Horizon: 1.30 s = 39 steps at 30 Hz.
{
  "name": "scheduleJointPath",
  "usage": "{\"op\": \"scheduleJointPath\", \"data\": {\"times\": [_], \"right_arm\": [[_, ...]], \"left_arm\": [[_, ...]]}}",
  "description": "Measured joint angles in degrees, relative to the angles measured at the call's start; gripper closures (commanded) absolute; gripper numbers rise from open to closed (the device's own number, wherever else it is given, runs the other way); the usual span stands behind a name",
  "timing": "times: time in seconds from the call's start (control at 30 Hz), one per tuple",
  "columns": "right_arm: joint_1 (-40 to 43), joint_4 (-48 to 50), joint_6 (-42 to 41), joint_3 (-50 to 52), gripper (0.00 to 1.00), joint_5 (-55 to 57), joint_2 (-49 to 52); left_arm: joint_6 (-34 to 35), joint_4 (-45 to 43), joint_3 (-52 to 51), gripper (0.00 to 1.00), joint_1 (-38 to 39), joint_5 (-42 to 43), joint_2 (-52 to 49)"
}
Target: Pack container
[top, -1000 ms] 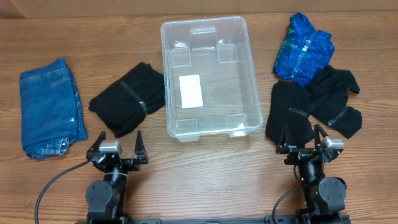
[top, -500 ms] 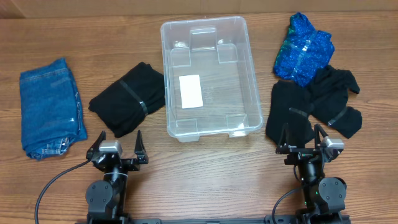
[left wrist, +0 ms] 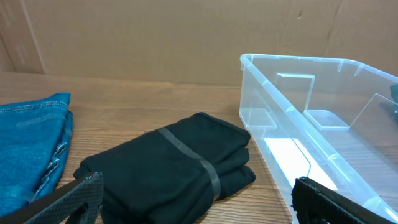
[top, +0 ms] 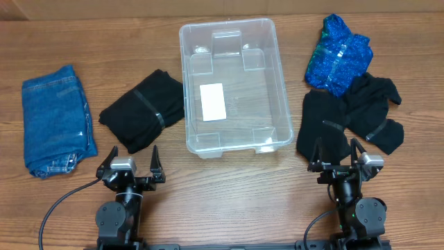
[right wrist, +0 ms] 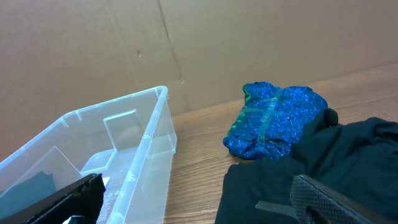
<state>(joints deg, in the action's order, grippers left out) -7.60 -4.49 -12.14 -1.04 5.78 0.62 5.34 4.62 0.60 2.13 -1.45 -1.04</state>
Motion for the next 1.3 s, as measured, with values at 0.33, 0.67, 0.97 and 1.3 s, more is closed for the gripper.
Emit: {"op": "scheduleJointPath", "data": {"times": [0.33, 0.67, 0.97, 1.3], "right_arm": [[0.00, -3.17, 0.00, -1.40, 0.00, -2.38, 0.02], [0.00, -23.98, 0.00, -38.58, 0.00, 1.53, 15.50], [0.02, -48.81, 2.40, -72.50, 0.00, 2.14, 53.07], [8.52, -63.52, 3.19, -91.10, 0.00, -2.69, 77.11]], "left_arm": [[-0.02, 0.00, 0.00, 0.00, 0.00, -0.02, -0.02], [0.00, -0.04, -0.04, 0.00, 0.00, 0.00, -0.26], [0.00, -0.15, -0.04, 0.00, 0.00, -0.02, -0.37], [0.00, -0.13, -0.09, 0.00, 0.00, 0.00, -0.42]]}}
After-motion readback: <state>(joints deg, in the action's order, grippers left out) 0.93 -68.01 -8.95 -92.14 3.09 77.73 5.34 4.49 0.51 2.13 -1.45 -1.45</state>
